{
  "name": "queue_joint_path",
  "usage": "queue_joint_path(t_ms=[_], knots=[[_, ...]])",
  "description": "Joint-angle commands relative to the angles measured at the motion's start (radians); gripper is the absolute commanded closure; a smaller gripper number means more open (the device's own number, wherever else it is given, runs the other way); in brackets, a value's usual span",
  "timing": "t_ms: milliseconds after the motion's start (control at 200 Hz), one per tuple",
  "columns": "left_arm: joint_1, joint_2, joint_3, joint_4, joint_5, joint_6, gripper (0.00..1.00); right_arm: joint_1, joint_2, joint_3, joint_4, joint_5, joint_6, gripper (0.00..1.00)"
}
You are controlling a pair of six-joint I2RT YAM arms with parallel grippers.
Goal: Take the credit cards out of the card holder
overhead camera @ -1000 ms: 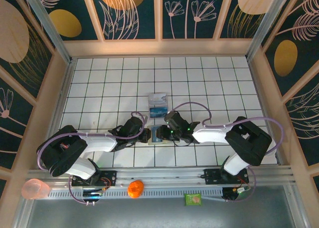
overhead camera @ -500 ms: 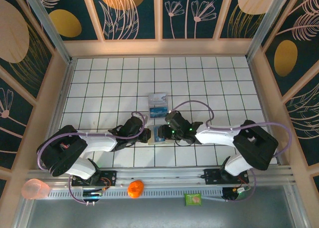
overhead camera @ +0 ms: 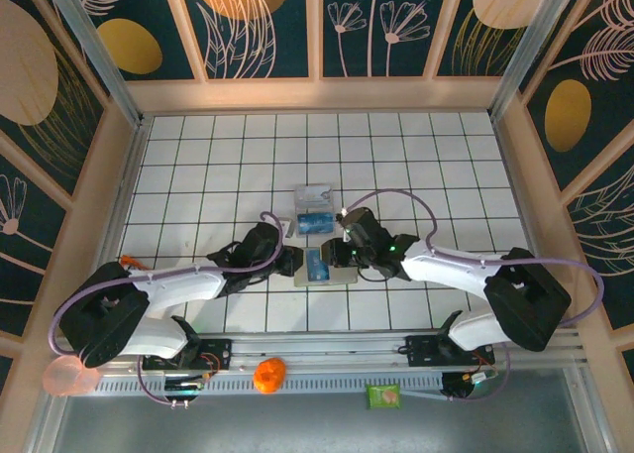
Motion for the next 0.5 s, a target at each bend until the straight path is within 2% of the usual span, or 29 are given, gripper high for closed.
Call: queue_joint_path(t_ms=[0, 125, 495], knots=[[-0.026, 0.059, 0.04, 0.009, 0.023, 0.007, 0.89, -0.019, 0.034, 0.035, -0.025, -0.075, -0.058, 0.71], [-0.026, 0.115, 0.037, 0.009, -0.025, 0.002, 0.97, -0.03, 0.079, 0.045, -0.009, -0.113, -0.067, 0.71], [-0.026, 0.188, 0.021, 0.024, -0.032, -0.014, 0.97, -0.054, 0.145, 0.037, 0.002, -0.103, -0.04, 0.71]])
